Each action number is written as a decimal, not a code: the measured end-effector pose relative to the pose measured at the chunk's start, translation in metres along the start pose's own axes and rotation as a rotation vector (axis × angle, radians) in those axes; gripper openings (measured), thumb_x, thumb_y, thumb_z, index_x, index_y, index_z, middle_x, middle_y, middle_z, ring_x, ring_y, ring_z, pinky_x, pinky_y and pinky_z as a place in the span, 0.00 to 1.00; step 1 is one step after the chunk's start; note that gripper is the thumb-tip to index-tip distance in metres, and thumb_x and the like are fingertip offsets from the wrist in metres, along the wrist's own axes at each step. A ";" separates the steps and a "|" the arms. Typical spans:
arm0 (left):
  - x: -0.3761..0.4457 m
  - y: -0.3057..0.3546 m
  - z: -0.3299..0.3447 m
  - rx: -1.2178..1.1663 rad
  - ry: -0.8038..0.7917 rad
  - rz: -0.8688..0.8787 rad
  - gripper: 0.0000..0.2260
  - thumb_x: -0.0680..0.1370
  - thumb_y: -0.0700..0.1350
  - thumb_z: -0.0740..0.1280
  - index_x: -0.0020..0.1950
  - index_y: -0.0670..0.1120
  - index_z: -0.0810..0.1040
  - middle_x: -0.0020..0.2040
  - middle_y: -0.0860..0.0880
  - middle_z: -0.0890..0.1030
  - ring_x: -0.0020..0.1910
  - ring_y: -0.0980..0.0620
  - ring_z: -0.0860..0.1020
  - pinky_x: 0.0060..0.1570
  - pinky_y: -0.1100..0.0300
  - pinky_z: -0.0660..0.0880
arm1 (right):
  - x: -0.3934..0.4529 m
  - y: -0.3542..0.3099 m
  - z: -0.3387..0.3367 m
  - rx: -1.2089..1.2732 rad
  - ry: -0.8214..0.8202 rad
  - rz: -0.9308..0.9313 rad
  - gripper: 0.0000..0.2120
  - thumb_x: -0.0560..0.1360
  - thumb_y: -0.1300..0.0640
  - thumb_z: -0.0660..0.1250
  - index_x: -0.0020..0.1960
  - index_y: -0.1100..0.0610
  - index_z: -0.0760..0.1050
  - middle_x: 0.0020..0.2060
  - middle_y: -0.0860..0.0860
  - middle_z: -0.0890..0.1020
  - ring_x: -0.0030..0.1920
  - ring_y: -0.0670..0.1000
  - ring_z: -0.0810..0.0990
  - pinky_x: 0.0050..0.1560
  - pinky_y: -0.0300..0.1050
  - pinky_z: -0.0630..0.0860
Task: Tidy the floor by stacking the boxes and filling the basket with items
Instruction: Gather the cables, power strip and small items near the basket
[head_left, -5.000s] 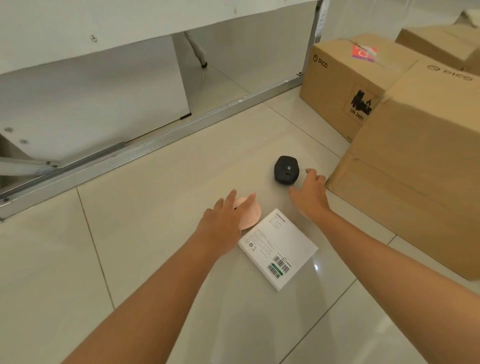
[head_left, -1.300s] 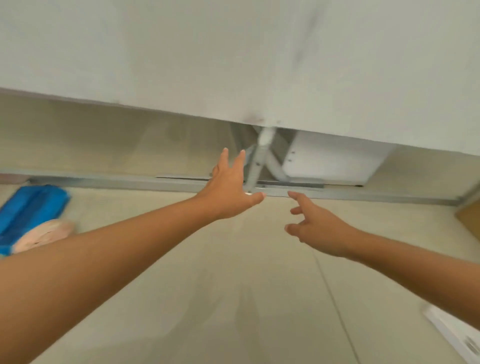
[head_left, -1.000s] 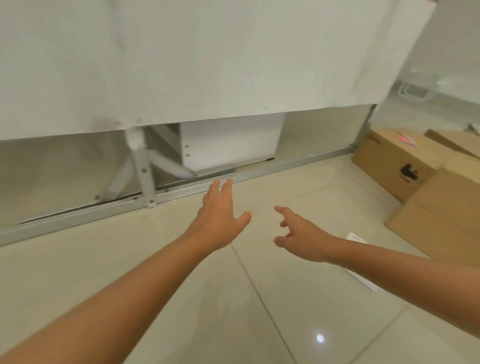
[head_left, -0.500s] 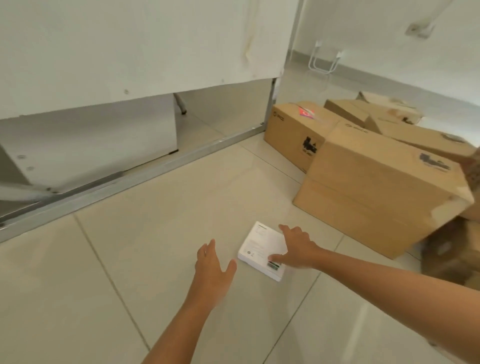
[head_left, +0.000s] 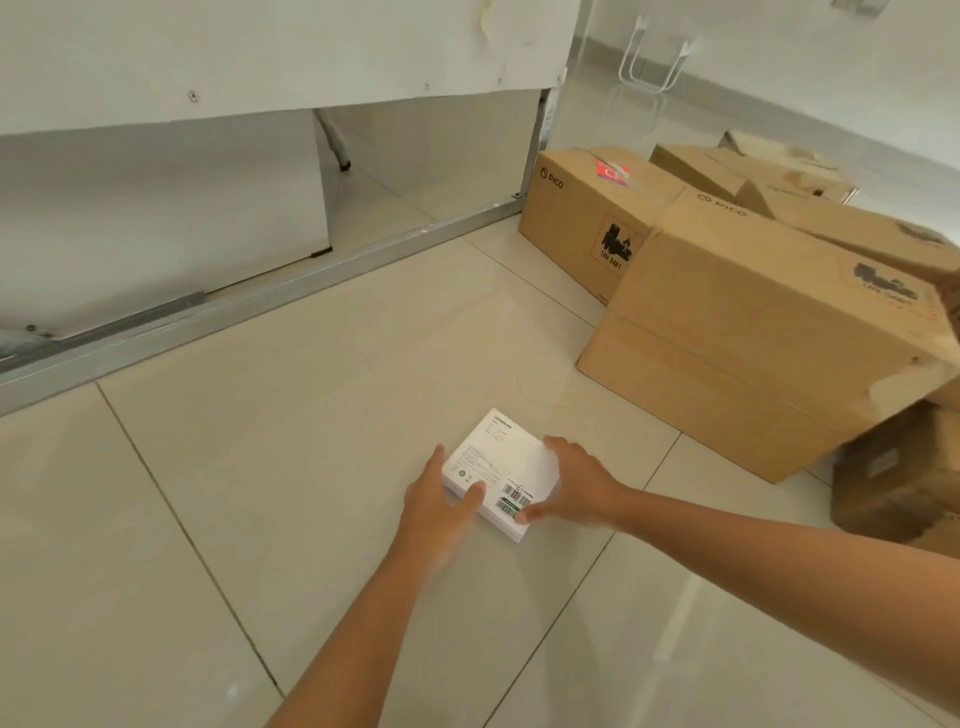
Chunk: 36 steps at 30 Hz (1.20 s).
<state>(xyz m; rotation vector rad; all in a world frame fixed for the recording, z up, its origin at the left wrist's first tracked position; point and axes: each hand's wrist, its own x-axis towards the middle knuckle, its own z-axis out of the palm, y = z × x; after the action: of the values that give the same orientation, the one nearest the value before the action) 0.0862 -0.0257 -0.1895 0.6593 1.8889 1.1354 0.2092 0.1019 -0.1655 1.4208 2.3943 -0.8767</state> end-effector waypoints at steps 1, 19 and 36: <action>-0.001 0.002 -0.001 -0.070 0.013 -0.012 0.30 0.78 0.45 0.65 0.76 0.50 0.54 0.73 0.49 0.63 0.72 0.53 0.62 0.65 0.63 0.61 | 0.001 -0.003 0.001 0.056 0.019 0.029 0.50 0.63 0.49 0.78 0.75 0.54 0.53 0.68 0.53 0.65 0.69 0.55 0.63 0.66 0.49 0.66; -0.133 -0.054 -0.277 -0.724 0.540 -0.312 0.22 0.80 0.58 0.55 0.62 0.42 0.71 0.58 0.38 0.74 0.52 0.42 0.77 0.44 0.54 0.78 | -0.064 -0.270 0.075 0.592 -0.322 -0.750 0.16 0.65 0.76 0.71 0.41 0.55 0.82 0.57 0.48 0.76 0.57 0.43 0.75 0.51 0.39 0.78; -0.444 -0.213 -0.407 -0.211 1.180 -0.548 0.16 0.79 0.45 0.61 0.67 0.48 0.69 0.63 0.47 0.73 0.55 0.51 0.73 0.45 0.63 0.72 | -0.280 -0.461 0.355 0.422 -1.101 -0.494 0.11 0.76 0.68 0.63 0.55 0.59 0.67 0.57 0.61 0.78 0.50 0.57 0.80 0.55 0.55 0.78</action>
<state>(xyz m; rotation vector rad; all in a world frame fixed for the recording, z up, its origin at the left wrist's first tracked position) -0.0286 -0.6485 -0.1052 -0.8237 2.5506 1.4273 -0.0807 -0.4747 -0.1425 0.1786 1.6880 -1.7518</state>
